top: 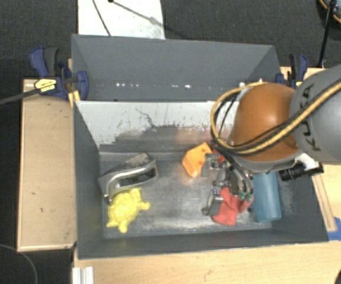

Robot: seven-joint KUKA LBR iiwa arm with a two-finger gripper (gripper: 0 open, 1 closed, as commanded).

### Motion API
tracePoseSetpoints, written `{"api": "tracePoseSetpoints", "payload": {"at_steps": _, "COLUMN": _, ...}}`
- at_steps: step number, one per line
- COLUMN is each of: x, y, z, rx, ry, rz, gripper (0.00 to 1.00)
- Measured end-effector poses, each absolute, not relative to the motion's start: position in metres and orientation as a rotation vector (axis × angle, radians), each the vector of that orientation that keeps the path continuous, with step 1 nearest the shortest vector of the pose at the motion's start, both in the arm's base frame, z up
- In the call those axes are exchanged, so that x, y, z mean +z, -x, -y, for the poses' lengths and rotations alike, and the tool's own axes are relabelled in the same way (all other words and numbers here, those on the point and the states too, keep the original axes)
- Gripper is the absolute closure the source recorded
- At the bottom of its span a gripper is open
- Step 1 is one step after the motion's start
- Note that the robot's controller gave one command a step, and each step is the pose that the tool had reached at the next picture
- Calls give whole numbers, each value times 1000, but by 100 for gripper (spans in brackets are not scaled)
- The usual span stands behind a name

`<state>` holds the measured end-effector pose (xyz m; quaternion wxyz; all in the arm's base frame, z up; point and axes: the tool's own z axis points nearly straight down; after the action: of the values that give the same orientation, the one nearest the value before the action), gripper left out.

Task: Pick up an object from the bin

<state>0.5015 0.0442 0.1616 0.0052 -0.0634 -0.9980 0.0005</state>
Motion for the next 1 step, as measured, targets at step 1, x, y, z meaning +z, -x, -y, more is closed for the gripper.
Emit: {"api": "tracePoseSetpoints", "payload": {"at_steps": 1, "x": 200, "y": -503, "z": -35, "rx": -1, "ry": 153, "rz": 3145, "gripper": 0}}
